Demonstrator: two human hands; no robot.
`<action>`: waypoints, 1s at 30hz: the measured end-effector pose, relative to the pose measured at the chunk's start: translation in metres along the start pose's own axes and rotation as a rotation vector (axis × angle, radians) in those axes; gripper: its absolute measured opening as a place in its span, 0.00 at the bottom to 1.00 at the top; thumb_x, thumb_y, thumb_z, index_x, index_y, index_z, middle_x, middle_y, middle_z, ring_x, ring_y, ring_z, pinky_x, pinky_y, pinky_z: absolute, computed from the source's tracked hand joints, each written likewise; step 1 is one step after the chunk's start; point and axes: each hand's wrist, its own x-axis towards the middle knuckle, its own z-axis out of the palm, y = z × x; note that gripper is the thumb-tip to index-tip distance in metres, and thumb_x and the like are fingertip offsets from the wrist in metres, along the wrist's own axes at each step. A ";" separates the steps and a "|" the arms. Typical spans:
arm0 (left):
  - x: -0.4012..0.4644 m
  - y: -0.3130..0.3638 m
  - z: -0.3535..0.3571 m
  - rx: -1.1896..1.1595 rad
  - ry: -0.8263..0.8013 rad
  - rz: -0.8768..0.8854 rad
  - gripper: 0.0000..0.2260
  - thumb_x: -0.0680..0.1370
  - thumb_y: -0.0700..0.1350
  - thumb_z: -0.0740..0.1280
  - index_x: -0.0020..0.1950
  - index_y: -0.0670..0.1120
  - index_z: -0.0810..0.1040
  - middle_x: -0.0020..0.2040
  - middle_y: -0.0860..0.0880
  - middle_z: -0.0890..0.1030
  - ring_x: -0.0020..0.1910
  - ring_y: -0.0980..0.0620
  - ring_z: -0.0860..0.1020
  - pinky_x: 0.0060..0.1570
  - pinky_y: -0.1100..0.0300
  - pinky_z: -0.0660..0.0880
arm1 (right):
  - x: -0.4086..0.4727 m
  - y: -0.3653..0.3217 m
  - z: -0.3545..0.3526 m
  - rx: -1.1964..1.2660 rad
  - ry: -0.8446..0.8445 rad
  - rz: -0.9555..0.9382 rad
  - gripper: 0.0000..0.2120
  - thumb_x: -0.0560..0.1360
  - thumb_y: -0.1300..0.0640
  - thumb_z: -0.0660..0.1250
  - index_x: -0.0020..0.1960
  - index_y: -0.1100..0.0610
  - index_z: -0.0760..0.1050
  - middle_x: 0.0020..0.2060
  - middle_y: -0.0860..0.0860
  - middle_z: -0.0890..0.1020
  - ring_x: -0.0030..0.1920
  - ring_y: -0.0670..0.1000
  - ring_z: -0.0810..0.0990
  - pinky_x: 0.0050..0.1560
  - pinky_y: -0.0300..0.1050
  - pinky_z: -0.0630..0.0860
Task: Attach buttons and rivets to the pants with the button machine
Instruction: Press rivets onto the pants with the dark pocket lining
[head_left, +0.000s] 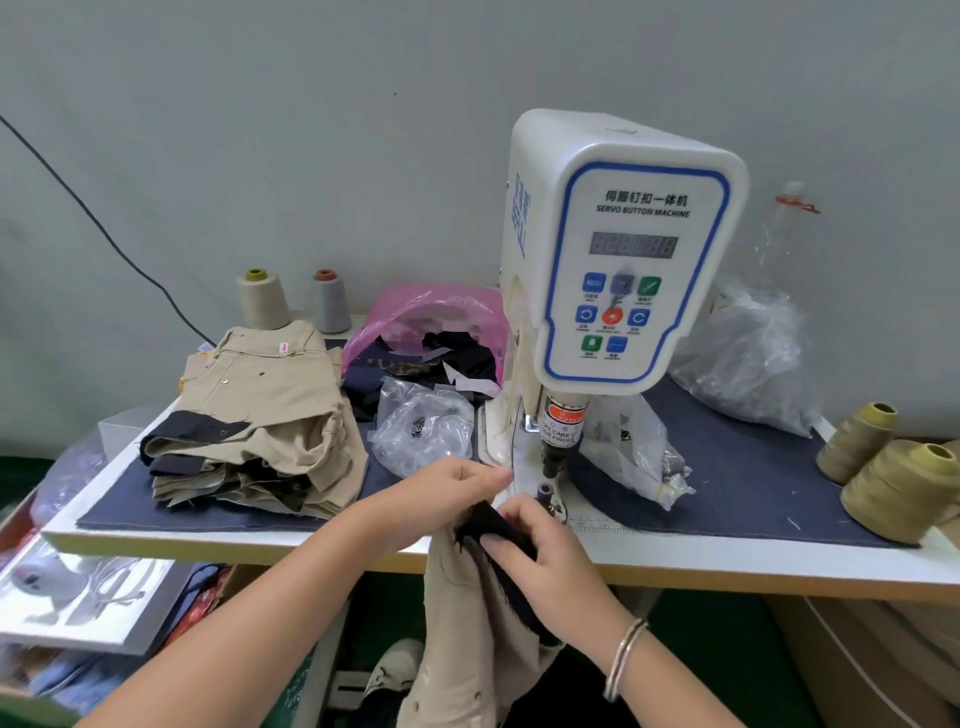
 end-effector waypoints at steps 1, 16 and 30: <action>0.001 0.000 0.002 0.014 0.050 0.021 0.24 0.69 0.71 0.62 0.28 0.52 0.67 0.29 0.54 0.64 0.27 0.57 0.63 0.29 0.69 0.62 | -0.001 0.001 0.001 0.038 -0.018 0.020 0.06 0.74 0.51 0.67 0.41 0.42 0.72 0.33 0.41 0.77 0.35 0.40 0.74 0.38 0.33 0.69; 0.010 0.003 0.005 0.145 0.121 0.145 0.20 0.74 0.64 0.58 0.35 0.49 0.66 0.33 0.52 0.66 0.31 0.57 0.63 0.33 0.68 0.64 | 0.027 0.001 -0.005 -0.210 -0.064 0.125 0.13 0.69 0.51 0.74 0.29 0.39 0.75 0.27 0.39 0.77 0.31 0.36 0.75 0.33 0.31 0.66; 0.016 0.022 0.013 0.350 0.182 0.157 0.17 0.74 0.66 0.62 0.37 0.54 0.69 0.30 0.64 0.72 0.29 0.67 0.69 0.38 0.65 0.64 | 0.025 -0.002 -0.017 -0.290 0.050 0.078 0.23 0.73 0.51 0.70 0.24 0.50 0.64 0.19 0.44 0.67 0.23 0.42 0.65 0.27 0.36 0.59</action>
